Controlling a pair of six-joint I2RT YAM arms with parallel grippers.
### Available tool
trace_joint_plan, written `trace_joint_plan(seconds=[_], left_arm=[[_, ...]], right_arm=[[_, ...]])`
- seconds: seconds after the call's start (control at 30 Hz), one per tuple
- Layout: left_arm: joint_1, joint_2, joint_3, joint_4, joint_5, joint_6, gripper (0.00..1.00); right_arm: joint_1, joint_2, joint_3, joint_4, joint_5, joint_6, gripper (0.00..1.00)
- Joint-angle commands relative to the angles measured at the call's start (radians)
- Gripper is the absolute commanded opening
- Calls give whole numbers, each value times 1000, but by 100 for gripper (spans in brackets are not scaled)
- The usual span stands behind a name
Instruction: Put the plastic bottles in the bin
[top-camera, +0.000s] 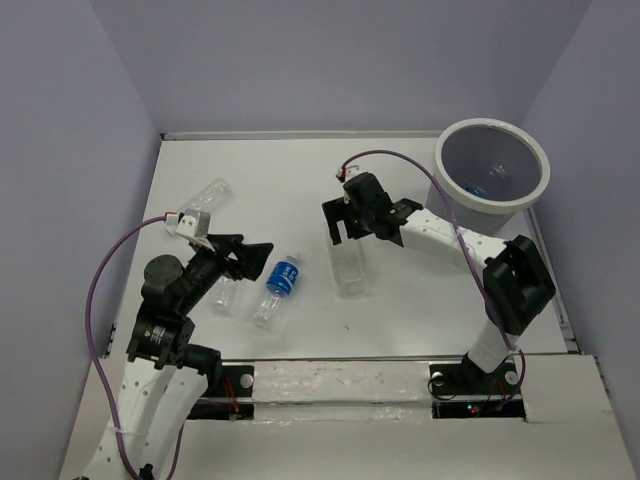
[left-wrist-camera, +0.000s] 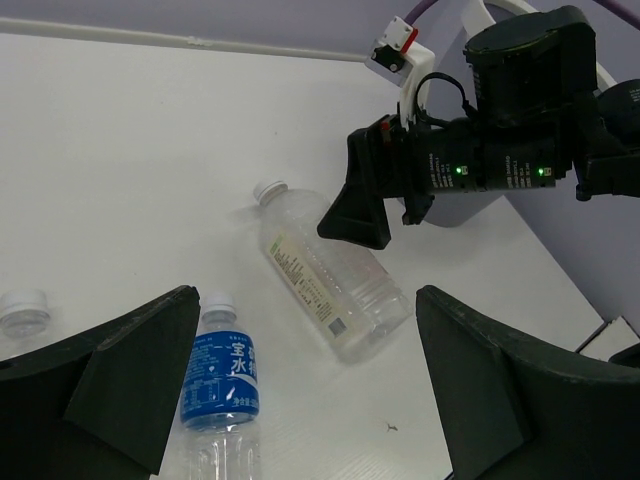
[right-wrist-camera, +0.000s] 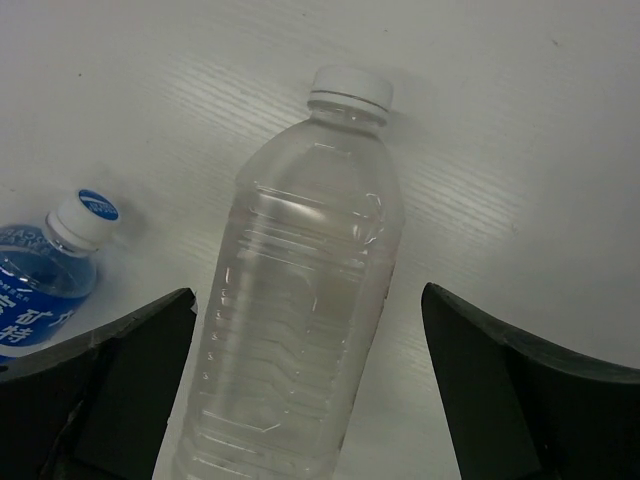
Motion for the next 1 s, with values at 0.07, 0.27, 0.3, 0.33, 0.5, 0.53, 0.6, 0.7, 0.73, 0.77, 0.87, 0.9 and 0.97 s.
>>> trace_joint_plan(seconds=[0.07,0.27,0.3,0.33,0.5,0.53,0.6,0.7,0.73,0.77,0.87,0.9,0.97], left_arm=[[3,0,8,26,22,-1,99],[3,-3,8,27,23,-1,99],[3,-3,8,26,23,-2,99],[3,-4,8,27,22,-1,99],[3,-6,8,26,23,-1,99],[3,-6,8,26,23,-1,99],[3,-6,8,26,23,-2,99],[3,-4,6,27,23,-2,99],[5,-3,8,27,23,-4,99],[3,-1,8,27,23,-2,99],[3,0,8,26,25,-2,99],[5,-1,8,27,25,-4,99],[3,-3,8,26,23,-2,99]], right_arm=[[20,11,-11,8,-29,66,100],[29,64,-4,-17,-19,70,100],[29,80,2,-20,6,66,100],[29,86,5,-24,26,61,100],[38,143,35,-43,23,66,100],[38,150,40,-44,24,67,100],[38,169,51,-44,49,75,90],[47,154,61,-38,99,83,75],[47,143,66,-37,106,83,67],[56,129,77,-32,119,78,54],[56,43,103,-24,130,67,48],[56,-19,121,-18,150,52,48],[56,-82,173,5,229,5,47]])
